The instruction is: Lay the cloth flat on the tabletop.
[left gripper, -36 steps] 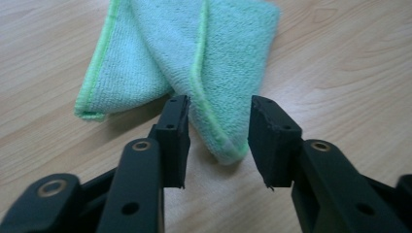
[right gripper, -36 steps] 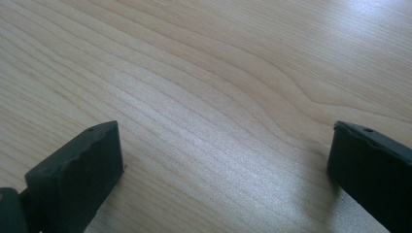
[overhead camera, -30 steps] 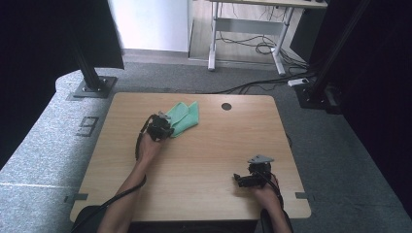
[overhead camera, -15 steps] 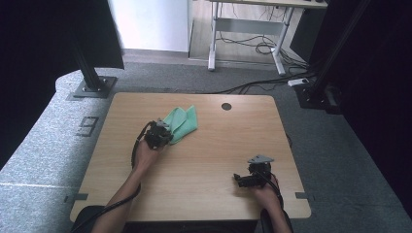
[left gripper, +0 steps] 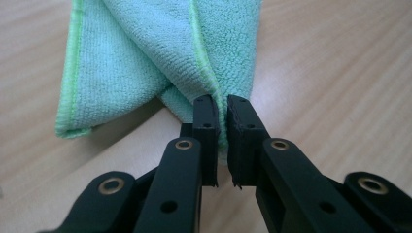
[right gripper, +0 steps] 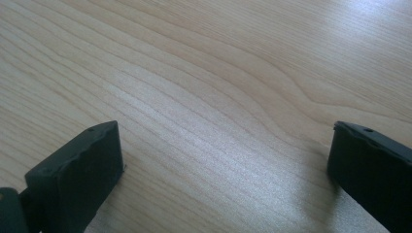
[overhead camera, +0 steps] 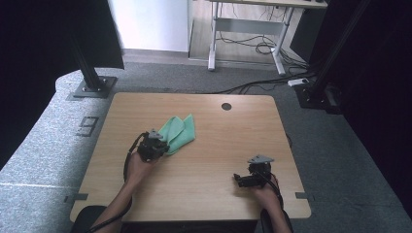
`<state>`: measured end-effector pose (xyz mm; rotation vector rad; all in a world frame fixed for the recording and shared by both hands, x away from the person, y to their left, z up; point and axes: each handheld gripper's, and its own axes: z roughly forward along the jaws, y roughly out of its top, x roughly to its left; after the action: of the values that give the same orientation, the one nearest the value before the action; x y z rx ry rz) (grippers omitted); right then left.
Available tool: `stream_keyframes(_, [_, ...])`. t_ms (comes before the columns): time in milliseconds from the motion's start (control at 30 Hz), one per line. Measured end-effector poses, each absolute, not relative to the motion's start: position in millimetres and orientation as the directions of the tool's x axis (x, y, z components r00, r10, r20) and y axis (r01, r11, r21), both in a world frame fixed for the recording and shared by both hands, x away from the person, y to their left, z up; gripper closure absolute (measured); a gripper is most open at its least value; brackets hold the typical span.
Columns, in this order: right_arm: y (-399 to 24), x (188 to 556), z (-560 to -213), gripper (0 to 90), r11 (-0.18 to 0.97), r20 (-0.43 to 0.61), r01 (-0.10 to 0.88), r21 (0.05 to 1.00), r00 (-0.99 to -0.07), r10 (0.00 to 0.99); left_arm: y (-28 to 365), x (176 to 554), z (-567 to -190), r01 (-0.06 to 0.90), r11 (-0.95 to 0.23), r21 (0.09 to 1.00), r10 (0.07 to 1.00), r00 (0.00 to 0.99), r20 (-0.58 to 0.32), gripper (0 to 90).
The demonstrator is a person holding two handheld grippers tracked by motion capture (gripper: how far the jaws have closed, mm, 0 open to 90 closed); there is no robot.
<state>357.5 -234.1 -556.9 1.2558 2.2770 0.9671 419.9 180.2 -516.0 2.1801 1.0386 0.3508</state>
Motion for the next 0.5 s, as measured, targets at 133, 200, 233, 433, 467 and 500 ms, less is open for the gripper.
stream_keyframes(133, [-234,357,-557,0.0,0.369,0.010,0.593,0.716,-0.537,0.843,185,405,-517,0.581,-0.446,0.681,0.763,0.645,-0.050,82.6])
stream_keyframes(200, [-234,357,-557,0.0,0.369,0.010,0.593,0.716,-0.537,0.843,188,397,-517,0.582,-0.448,0.679,0.764,0.644,-0.048,82.6])
stream_keyframes(233, [-234,357,-557,0.0,0.369,0.010,0.593,0.716,-0.537,0.843,190,392,-518,0.585,-0.447,0.677,0.764,0.643,-0.052,82.6])
stream_keyframes(433, [-234,357,-557,0.0,0.369,0.010,0.593,0.716,-0.537,0.843,196,382,-513,0.602,-0.434,0.670,0.764,0.640,-0.080,62.9])
stream_keyframes(467, [-234,357,-557,0.0,0.369,0.010,0.593,0.716,-0.537,0.843,196,382,-513,0.602,-0.434,0.670,0.764,0.640,-0.080,59.7])
stream_keyframes(500, [-234,357,-557,0.0,0.370,0.010,0.593,0.716,-0.538,0.843,195,383,-508,0.596,-0.430,0.678,0.762,0.643,-0.082,59.7])
